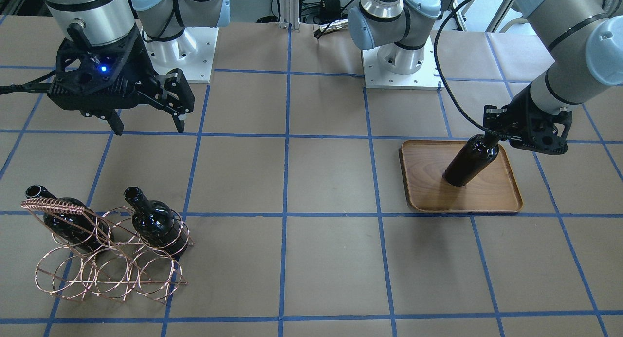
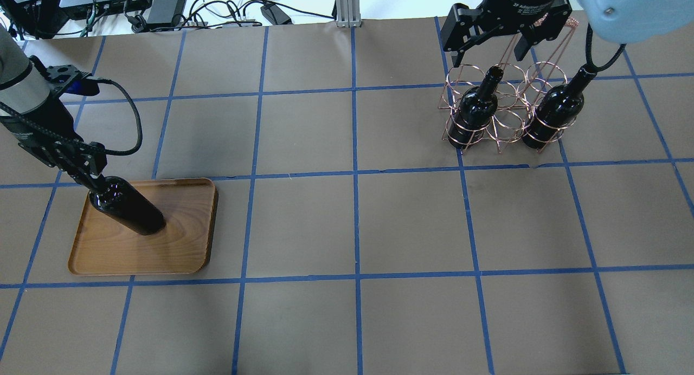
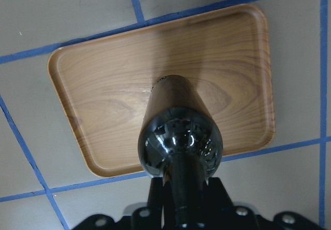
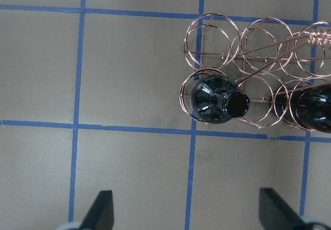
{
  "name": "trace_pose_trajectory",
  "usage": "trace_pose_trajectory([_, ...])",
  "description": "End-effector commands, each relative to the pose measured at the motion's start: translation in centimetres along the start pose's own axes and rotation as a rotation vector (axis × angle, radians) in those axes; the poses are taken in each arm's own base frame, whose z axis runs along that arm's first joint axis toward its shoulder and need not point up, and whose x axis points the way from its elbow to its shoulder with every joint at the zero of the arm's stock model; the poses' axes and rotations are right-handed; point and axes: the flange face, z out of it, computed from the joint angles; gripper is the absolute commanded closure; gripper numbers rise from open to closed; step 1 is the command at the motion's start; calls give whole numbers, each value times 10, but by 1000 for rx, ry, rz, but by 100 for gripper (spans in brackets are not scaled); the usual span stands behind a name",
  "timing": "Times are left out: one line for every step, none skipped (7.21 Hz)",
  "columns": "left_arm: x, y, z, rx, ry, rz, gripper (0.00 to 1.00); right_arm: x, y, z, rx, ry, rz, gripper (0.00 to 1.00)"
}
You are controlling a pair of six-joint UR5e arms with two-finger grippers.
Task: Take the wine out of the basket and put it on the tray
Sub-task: 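Lay the bottle flat on the tray and open the left gripper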
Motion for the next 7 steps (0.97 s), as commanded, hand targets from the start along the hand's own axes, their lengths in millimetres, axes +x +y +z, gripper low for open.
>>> trace_pose_trajectory([-1, -1, 3, -10, 2, 14, 100, 0, 0, 2, -4, 0, 0, 0])
trace_pose_trajectory([-1, -1, 2, -10, 2, 13, 100, 0, 0, 2, -4, 0, 0, 0])
trace_pose_trajectory([1, 4, 4, -36, 21, 16, 100, 0, 0, 2, -2, 0, 0, 0])
trace_pose_trajectory([1, 7, 3, -46, 29, 15, 100, 0, 0, 2, -4, 0, 0, 0])
trace_pose_trajectory([-5, 7, 6, -49, 35, 8, 100, 0, 0, 2, -2, 0, 0, 0])
trace_pose_trajectory([-11, 9, 6, -48, 38, 5, 100, 0, 0, 2, -2, 0, 0, 0])
trace_pose_trajectory([-12, 8, 8, -51, 41, 20, 100, 0, 0, 2, -2, 0, 0, 0])
